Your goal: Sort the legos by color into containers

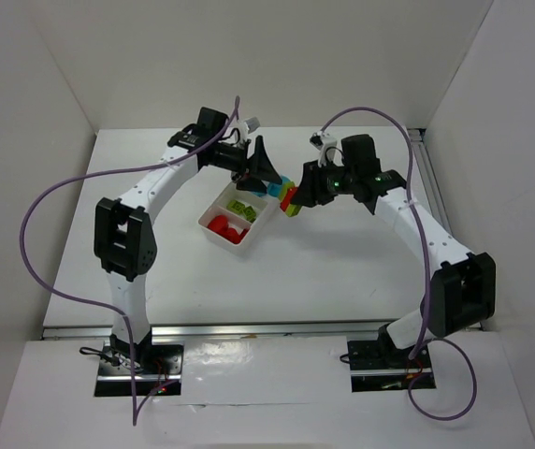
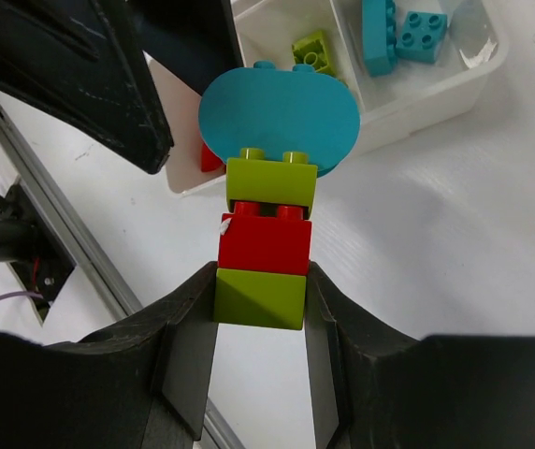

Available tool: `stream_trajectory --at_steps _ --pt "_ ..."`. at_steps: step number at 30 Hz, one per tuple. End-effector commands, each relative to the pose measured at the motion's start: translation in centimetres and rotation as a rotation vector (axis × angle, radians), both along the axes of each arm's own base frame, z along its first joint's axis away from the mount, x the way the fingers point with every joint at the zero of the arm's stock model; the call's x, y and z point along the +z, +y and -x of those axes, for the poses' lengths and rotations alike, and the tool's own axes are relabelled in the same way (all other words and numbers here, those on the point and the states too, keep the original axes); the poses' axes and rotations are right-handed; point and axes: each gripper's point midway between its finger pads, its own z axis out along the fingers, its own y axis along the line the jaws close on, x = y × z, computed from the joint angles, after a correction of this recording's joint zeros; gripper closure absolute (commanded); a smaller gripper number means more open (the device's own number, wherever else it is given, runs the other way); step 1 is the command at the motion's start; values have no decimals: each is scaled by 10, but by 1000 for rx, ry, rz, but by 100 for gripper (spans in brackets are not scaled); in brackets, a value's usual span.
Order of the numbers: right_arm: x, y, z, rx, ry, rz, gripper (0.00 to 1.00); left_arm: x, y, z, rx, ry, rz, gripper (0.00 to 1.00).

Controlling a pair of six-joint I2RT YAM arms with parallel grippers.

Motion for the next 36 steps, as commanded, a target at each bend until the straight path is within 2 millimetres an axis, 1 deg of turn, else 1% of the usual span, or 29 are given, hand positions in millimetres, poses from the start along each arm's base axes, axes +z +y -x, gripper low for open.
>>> stream_trajectory --at_steps 1,4,5,6,7,8,10,11,12,13,15,16,17,18,20,21,22,23,24,25,27,28,29,30,32,33,34,35,36 --pt "25 6 -7 11 -84 6 85 4 -4 -4 -4 6 55 17" --pt "23 12 -2 25 -84 23 86 -5 -4 -5 7 39 53 20" --pt "23 12 -2 25 -84 23 86 -5 -4 -5 7 39 53 22" --pt "22 10 -3 16 -86 29 86 -9 -5 -6 7 47 50 23" --pt "22 14 -1 25 -86 28 86 -6 -5 -8 7 39 53 23" --pt "22 14 -1 26 -86 28 86 -8 -5 -10 18 35 44 23" --pt "23 13 -1 25 -98 24 86 -8 -5 -10 18 35 44 28" --pt "23 13 -1 25 -98 24 86 -12 -5 -11 18 43 40 32" --pt "23 13 -1 25 -98 24 86 -12 -5 -10 23 53 41 36" --pt "23 13 -1 25 -98 24 86 -11 -6 -12 22 45 44 46" --pt "23 12 -2 22 -106 33 86 -12 -6 -12 29 57 47 55" --pt "18 12 -1 23 -95 38 86 -14 -6 -13 29 53 49 59" --pt "18 12 -1 23 -95 38 86 -9 -3 -13 34 55 60 64" --pt "18 12 -1 23 -95 38 86 -7 -4 -14 37 53 65 67" --pt "16 14 3 32 -87 41 87 -6 -4 -15 37 45 68 77" --pt "16 13 2 24 -89 47 87 -6 0 -18 50 53 69 88" --pt "14 12 3 24 -80 50 87 -7 0 -19 58 50 62 95" --pt "11 9 1 3 -76 70 88 -7 5 -23 70 50 63 100" --pt "10 5 2 -10 -80 78 89 -9 10 -27 103 53 48 100" --pt "8 2 6 -20 -81 86 90 -11 19 -31 136 69 41 100" --pt "9 -8 4 -56 -93 79 90 -12 25 -39 187 44 29 100" --pt "4 -9 7 -56 -81 84 90 -11 31 -43 214 40 24 100" --pt "8 -14 6 -69 -92 80 90 -13 32 -45 228 35 14 100" --pt "2 -19 5 -89 -74 86 90 -14 33 -47 241 31 4 100" --pt "2 -20 7 -102 -71 86 90 -19 36 -53 275 20 -22 100" --pt "1 -25 7 -119 -63 81 90 -24 39 -57 288 40 -25 100" --pt "1 -25 7 -119 -63 81 90 -24 39 -57 292 48 -23 100" --pt "1 -31 7 -139 -66 86 90 -27 38 -61 292 44 -21 100" --pt "6 -31 6 -140 -84 79 90 -35 37 -63 292 59 -28 100"
